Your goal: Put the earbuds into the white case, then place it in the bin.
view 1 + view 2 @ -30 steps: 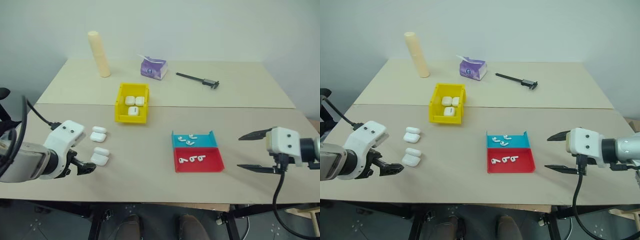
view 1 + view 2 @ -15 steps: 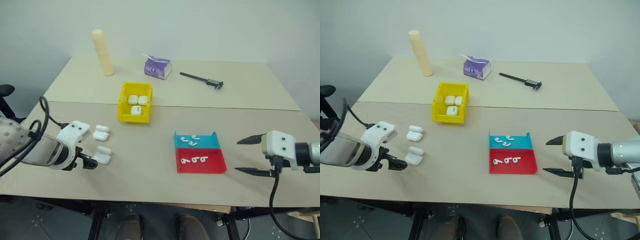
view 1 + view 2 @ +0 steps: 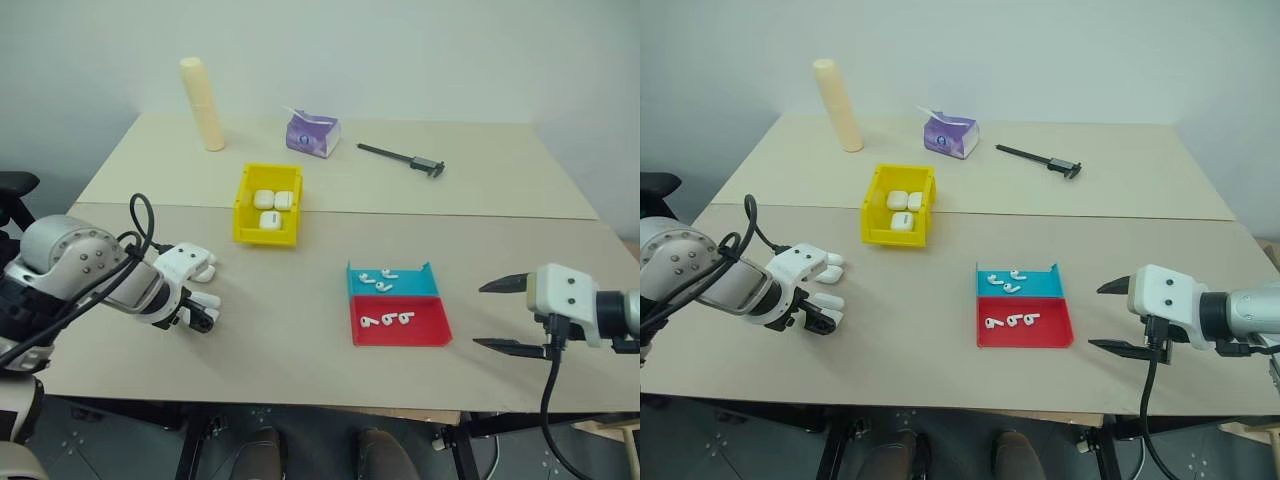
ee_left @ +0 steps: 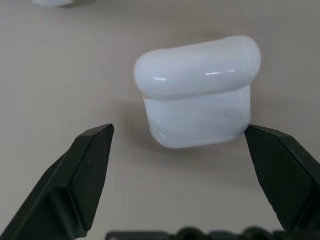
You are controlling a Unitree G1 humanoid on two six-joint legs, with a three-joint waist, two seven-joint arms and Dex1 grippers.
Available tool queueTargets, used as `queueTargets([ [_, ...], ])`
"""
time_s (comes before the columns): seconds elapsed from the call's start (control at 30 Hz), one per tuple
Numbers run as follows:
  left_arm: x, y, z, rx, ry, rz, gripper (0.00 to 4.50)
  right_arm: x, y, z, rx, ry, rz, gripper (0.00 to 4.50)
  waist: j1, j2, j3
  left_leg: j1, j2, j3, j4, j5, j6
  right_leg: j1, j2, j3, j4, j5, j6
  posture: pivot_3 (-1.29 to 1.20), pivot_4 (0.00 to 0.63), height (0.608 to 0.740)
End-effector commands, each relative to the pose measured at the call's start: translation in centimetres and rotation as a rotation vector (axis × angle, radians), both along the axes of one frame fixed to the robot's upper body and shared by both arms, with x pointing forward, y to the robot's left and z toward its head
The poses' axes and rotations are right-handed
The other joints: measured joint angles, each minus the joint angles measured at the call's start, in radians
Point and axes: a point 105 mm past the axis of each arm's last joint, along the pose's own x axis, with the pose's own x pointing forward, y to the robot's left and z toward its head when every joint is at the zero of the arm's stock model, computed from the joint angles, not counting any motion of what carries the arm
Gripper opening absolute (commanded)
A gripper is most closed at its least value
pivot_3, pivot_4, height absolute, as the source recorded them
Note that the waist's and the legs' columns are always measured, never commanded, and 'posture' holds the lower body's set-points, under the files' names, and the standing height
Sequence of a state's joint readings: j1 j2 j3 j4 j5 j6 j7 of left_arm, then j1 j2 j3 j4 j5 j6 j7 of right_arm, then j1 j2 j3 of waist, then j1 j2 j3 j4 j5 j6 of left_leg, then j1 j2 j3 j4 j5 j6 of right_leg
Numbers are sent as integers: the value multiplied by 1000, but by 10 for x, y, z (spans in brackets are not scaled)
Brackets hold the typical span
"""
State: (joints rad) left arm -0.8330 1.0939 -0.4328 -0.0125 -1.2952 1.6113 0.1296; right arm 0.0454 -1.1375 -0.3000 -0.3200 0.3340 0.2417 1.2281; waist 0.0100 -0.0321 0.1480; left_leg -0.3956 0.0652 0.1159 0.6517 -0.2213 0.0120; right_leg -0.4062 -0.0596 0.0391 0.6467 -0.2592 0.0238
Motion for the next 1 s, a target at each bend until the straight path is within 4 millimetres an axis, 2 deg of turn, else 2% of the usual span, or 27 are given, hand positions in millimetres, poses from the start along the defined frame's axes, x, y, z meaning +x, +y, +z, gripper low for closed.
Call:
queueTargets([
  [0.03, 5, 1, 5, 1, -16, 4, 4500, 0, -1, 13, -15, -52, -12, 4485, 0, 0, 0, 0, 0, 0, 0, 0, 0, 0, 0, 0, 0, 0, 0, 0, 150, 740],
  [0.27, 7, -1, -4, 4, -9, -5, 4500, 1, -1, 10, -27, -49, -10, 4485, 1, 0, 0, 0, 0, -1, 1, 0, 0, 0, 0, -1, 0, 0, 0, 0, 150, 740],
  [0.47, 17, -7, -2, -40, -36, 21, 4500, 3, -1, 7, -37, -47, -8, 4485, 6, 1, 0, 0, 0, -1, 2, 0, 0, 2, 0, -2, 0, 0, 0, 0, 150, 740],
  [0.9, 6, -9, -9, -37, 4, -15, 4500, 2, -4, -2, -76, -32, -16, 4485, 2, 1, 0, 0, 0, -3, 2, 0, 0, 1, 0, -2, 0, 0, 0, 0, 150, 740],
  [1.0, 5, -8, -12, -45, 17, -7, 3957, 3, -4, -4, -78, -32, -21, 4500, 2, 1, 0, 0, 0, -3, 2, 0, 0, 1, 0, -2, 0, 0, 0, 0, 150, 740],
])
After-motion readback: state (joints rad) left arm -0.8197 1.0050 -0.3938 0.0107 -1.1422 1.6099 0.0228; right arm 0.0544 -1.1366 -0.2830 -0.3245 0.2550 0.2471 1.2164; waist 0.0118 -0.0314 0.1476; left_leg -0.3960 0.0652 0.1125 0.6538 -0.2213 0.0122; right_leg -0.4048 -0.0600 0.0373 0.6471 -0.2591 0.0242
